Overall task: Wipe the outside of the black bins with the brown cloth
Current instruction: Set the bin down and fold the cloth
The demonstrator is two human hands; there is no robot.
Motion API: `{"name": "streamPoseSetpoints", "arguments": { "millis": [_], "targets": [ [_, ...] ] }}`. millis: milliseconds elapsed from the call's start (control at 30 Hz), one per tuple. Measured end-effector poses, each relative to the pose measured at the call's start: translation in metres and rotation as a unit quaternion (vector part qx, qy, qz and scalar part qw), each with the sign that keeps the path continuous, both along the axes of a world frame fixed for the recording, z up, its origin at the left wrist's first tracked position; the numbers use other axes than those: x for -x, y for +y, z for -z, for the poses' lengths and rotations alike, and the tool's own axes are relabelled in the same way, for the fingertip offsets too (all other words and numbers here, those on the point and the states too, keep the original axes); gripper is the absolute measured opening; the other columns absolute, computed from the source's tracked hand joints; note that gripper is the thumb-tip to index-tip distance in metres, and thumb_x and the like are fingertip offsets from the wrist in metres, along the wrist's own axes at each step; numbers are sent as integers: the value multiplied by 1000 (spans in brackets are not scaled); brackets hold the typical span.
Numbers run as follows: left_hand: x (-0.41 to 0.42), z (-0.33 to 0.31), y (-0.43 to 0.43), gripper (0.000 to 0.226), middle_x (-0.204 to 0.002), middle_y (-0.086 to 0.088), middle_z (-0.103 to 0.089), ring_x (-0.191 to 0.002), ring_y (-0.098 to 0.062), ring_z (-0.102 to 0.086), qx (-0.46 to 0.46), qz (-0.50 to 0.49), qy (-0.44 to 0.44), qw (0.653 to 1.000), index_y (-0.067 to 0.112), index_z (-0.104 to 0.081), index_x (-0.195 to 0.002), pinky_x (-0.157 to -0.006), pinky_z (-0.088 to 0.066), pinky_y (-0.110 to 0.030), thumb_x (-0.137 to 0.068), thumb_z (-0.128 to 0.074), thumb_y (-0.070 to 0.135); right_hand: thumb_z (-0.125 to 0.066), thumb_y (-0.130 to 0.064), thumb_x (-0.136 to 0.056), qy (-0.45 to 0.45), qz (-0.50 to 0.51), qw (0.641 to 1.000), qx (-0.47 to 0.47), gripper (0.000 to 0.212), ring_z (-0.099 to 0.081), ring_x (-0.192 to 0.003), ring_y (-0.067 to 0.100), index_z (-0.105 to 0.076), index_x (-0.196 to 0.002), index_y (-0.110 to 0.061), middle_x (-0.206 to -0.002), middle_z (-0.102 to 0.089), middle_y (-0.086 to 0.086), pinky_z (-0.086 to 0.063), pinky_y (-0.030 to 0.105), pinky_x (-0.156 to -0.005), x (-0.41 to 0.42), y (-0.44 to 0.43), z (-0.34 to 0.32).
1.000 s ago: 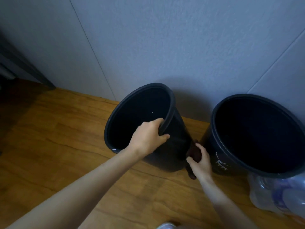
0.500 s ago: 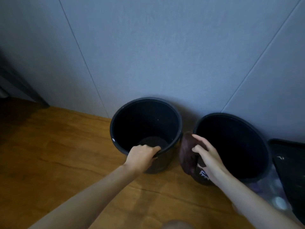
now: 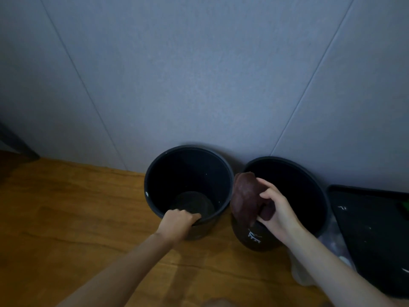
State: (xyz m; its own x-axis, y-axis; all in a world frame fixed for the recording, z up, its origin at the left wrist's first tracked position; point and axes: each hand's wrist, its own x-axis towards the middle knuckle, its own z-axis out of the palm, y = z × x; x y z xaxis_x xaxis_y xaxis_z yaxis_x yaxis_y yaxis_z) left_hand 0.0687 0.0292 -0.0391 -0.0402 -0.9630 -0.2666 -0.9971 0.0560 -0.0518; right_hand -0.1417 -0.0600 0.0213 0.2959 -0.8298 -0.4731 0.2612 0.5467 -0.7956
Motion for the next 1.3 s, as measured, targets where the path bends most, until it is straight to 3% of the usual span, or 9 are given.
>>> {"name": "streamPoseSetpoints", "arguments": {
  "millis": [267,367,433,567,700,800,967,1100,1300],
  "targets": [
    [3,11,-2,39,-108,-4,-66,-98,-27,-64,-12,14,-21,1000,21,-40,-132,-70,-44,-33,-95,-38,8,-38,-2,-84,1,-5,1000,1,47,-54,-109,30,-56,-124,-19,-124,-55,17,-48,38,-73,3,0,0],
    [0,12,-6,47,-122,-3,-60,-112,-23,-57,-23,22,-10,999,20,-34,-137,-92,-45,-33,-94,-46,33,-41,-4,-87,1,-3,1000,-3,44,-54,-111,29,-57,-123,-22,-124,-55,15,-50,38,-73,4,1,-1],
    [3,3,-6,80,-142,-3,-44,-132,-20,-40,-27,11,33,999,18,-18,-147,-111,-30,-35,-84,-48,59,-44,-6,-89,-4,2,1000,-8,41,-54,-112,29,-57,-123,-22,-124,-56,14,-50,38,-73,5,2,-3],
    [33,-34,-7,106,-157,5,-11,-144,-10,-10,71,54,248,965,24,2,-148,-116,-14,-26,-70,-47,76,-47,-8,-91,-22,2,1000,-13,35,-55,-110,27,-57,-123,-20,-120,-57,13,-51,38,-75,5,9,-9],
    [83,-64,-14,85,-147,14,-28,-132,4,-32,40,32,532,845,39,-4,-143,-105,-33,-12,-81,-62,48,-51,-13,-91,-47,-4,998,-30,30,-58,-109,29,-59,-120,-12,-118,-61,18,-53,37,-81,7,24,-22],
    [103,-72,-18,59,-124,16,-47,-114,4,-49,55,-44,613,787,40,-20,-136,-88,-42,-4,-91,-56,28,-45,-24,-94,-66,29,997,-42,36,-57,-112,31,-58,-122,-6,-122,-59,21,-51,38,-84,12,33,-32],
    [118,-84,-29,45,-123,2,-56,-115,-10,-54,94,-44,616,781,24,-42,-134,-96,-47,-24,-92,-50,7,-63,-20,-87,104,-14,990,97,44,-55,-114,21,-50,-130,-22,-125,-55,5,-54,35,-85,52,37,-48],
    [142,-98,-41,31,-107,0,-61,-104,-15,-59,104,-70,592,796,20,-52,-117,-90,-51,-35,-89,-55,7,-67,-15,-82,400,-29,878,262,38,-56,-108,16,-57,-117,-24,-115,-57,0,-50,28,-86,99,41,-51],
    [192,-104,-62,15,-94,-6,-64,-89,-20,-61,32,-220,670,708,14,-61,-94,-76,-51,-32,-82,-68,19,-59,-23,-89,362,153,912,114,9,-63,-88,18,-67,-91,-20,-89,-67,0,-48,28,-75,175,49,-54]
  ]
}}
